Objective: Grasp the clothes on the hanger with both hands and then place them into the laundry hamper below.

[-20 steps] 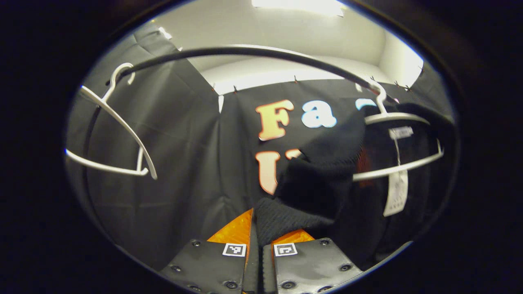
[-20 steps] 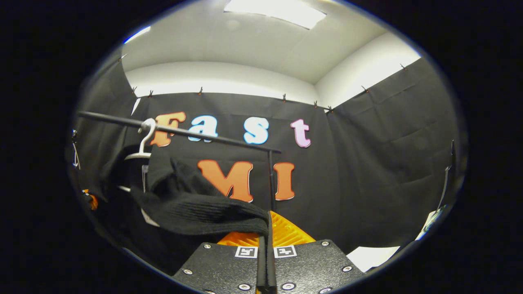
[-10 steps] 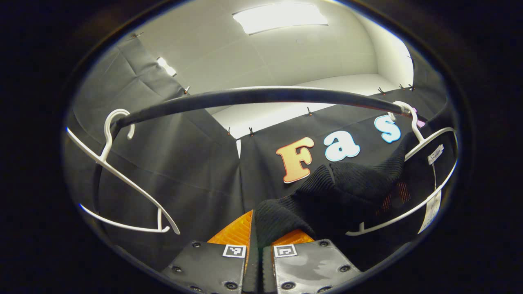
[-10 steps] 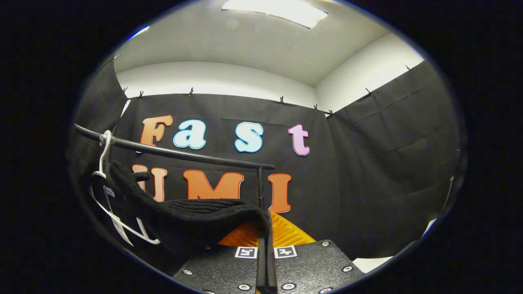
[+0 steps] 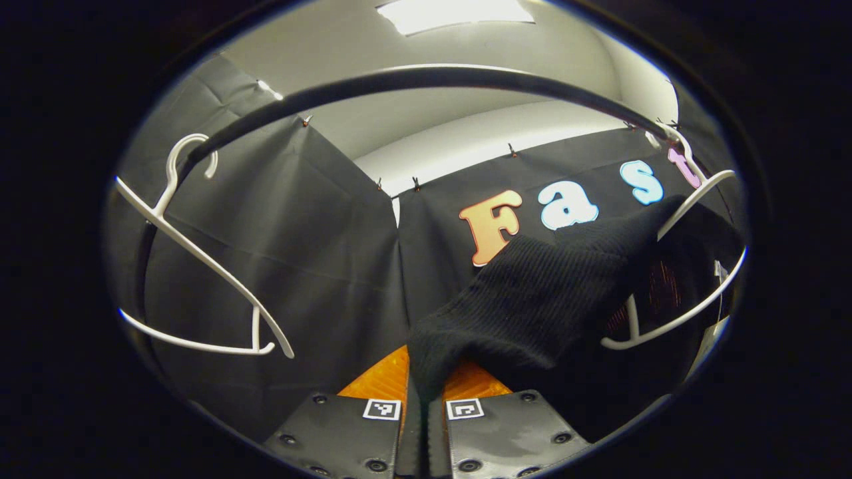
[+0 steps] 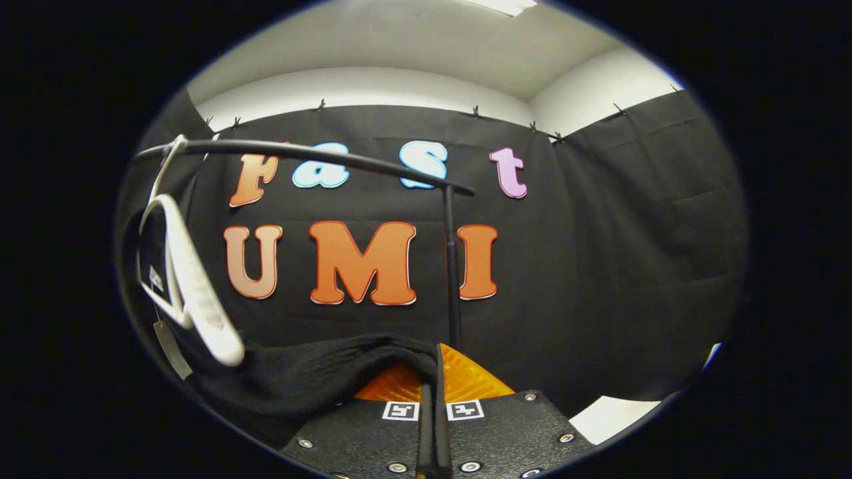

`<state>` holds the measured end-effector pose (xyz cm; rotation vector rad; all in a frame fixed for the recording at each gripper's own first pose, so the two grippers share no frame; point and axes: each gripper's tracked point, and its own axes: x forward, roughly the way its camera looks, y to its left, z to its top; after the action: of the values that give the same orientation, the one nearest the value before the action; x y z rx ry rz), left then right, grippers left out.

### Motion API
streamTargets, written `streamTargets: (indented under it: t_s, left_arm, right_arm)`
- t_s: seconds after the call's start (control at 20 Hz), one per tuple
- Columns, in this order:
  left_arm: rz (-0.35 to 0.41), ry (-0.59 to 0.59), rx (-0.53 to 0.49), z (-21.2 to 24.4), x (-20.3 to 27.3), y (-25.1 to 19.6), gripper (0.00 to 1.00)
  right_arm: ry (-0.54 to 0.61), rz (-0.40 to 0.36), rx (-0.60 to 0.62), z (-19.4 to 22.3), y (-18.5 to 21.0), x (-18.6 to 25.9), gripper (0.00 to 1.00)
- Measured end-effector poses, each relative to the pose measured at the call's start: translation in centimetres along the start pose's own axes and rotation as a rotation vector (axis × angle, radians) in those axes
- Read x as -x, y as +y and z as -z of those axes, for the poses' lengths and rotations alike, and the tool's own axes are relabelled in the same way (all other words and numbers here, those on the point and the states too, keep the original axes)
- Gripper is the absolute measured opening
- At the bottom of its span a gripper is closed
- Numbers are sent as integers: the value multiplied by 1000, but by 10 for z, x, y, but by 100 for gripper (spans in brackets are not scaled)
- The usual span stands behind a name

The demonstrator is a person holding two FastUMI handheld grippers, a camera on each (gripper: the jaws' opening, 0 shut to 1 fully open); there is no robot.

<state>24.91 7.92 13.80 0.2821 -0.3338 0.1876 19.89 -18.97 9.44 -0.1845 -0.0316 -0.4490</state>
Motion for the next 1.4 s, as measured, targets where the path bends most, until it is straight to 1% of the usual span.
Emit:
streamTargets:
  t_s: [0.15,0.25,0.35,0.5,0.75,0.8,0.85,0.9,1.0,1.1,1.25,1.35,1.4]
  left_arm:
    - [-17,48,12,22,0,2,11]
    - [-33,82,12,36,1,9,11]
    - [-47,140,27,58,7,17,11]
    - [-58,176,53,73,22,33,11]
    - [7,278,50,105,61,24,11]
    - [31,296,38,113,72,17,11]
    - [56,318,26,121,84,11,8]
    - [82,341,23,129,97,5,11]
    - [138,393,18,146,121,-9,11]
    - [189,460,-5,166,147,-19,11]
    - [218,581,-22,207,179,-18,11]
    - [245,682,-54,238,200,-17,11]
    - [270,735,-62,254,213,-19,14]
  right_arm:
    - [34,-73,-5,33,39,28,1]
    - [47,-121,-28,44,66,46,1]
    - [58,-161,-39,50,89,64,0]
    - [79,-206,-37,61,113,87,0]
    - [153,-287,-21,98,146,119,0]
    - [172,-302,-14,107,150,124,1]
    - [193,-320,-10,117,154,130,1]
    - [214,-336,-7,130,158,132,1]
    - [259,-361,-1,148,169,148,1]
    - [309,-388,-3,167,182,160,1]
    - [399,-407,14,207,192,177,1]
    - [469,-423,29,236,195,185,2]
    - [505,-436,33,252,198,189,3]
